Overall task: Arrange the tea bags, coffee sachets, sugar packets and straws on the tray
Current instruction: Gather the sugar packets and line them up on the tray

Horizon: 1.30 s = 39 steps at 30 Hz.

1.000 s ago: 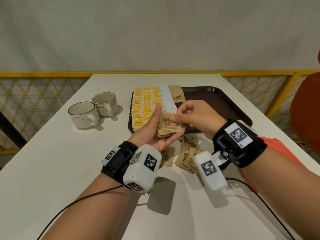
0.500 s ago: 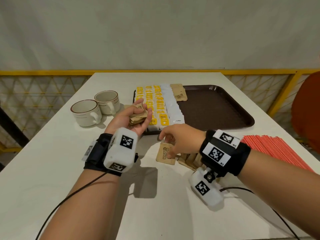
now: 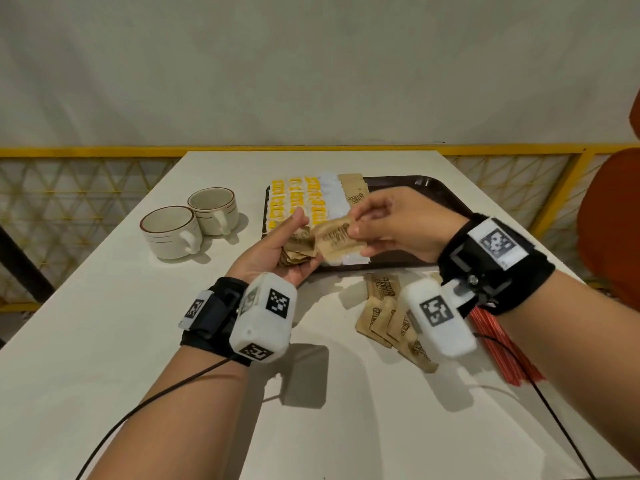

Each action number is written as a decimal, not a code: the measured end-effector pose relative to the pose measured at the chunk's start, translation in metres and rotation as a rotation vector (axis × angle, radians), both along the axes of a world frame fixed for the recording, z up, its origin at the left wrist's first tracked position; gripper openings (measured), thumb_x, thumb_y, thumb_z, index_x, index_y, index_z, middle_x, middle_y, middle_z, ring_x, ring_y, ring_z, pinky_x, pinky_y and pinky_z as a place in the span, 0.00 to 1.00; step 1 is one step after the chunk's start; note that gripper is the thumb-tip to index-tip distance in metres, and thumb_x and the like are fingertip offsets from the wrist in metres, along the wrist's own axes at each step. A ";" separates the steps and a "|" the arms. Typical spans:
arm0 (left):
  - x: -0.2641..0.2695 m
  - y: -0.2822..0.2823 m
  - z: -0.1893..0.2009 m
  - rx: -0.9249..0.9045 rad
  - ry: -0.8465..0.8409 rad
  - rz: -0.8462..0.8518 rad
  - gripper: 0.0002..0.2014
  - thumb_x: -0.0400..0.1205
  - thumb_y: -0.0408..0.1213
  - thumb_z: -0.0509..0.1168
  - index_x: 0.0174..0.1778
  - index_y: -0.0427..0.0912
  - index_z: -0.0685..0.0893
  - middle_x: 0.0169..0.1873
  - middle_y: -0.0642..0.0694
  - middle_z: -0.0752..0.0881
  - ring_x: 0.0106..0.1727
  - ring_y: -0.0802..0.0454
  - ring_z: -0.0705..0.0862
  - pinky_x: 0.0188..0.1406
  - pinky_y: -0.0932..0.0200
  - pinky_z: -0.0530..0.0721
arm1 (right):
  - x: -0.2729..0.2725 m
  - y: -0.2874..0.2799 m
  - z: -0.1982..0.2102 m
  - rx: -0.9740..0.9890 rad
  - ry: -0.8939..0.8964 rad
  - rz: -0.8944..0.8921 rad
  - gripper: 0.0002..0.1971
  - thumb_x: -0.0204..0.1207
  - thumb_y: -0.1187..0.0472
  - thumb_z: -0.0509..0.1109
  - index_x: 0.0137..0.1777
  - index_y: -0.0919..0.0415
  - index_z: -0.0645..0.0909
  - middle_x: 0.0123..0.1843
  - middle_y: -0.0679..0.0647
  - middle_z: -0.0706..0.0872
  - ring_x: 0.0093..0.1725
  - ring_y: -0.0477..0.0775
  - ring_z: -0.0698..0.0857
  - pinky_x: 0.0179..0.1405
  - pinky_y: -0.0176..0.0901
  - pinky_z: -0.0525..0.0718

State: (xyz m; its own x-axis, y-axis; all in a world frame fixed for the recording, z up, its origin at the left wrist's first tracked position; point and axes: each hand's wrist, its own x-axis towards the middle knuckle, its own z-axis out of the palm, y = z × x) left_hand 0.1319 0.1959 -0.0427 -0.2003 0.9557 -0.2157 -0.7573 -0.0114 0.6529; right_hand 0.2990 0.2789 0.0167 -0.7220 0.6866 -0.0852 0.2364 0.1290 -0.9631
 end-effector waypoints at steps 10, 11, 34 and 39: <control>0.029 0.003 -0.002 -0.044 -0.119 -0.080 0.25 0.66 0.40 0.74 0.58 0.34 0.83 0.50 0.34 0.86 0.48 0.42 0.88 0.47 0.52 0.89 | -0.011 0.004 -0.008 0.678 -0.260 -0.097 0.07 0.70 0.56 0.77 0.41 0.54 0.81 0.33 0.47 0.79 0.29 0.41 0.75 0.32 0.36 0.73; 0.029 0.004 -0.003 -0.053 -0.145 -0.086 0.27 0.67 0.43 0.74 0.59 0.34 0.82 0.51 0.35 0.86 0.51 0.43 0.87 0.47 0.51 0.89 | -0.011 0.003 -0.005 0.739 -0.247 -0.073 0.08 0.71 0.53 0.77 0.43 0.52 0.81 0.37 0.46 0.80 0.34 0.42 0.77 0.36 0.35 0.73; 0.022 0.014 -0.008 -0.234 0.064 -0.168 0.47 0.69 0.79 0.44 0.49 0.38 0.86 0.43 0.35 0.90 0.52 0.36 0.85 0.62 0.34 0.77 | -0.038 -0.012 -0.035 0.966 -0.482 0.377 0.28 0.69 0.48 0.78 0.66 0.58 0.74 0.58 0.54 0.82 0.56 0.56 0.81 0.55 0.54 0.79; 0.030 -0.001 -0.004 -0.055 -0.053 -0.167 0.32 0.65 0.55 0.71 0.61 0.38 0.83 0.57 0.36 0.87 0.62 0.37 0.84 0.67 0.30 0.74 | -0.034 -0.011 -0.030 1.065 -0.447 0.203 0.31 0.63 0.37 0.77 0.62 0.53 0.76 0.49 0.49 0.88 0.48 0.52 0.85 0.45 0.46 0.79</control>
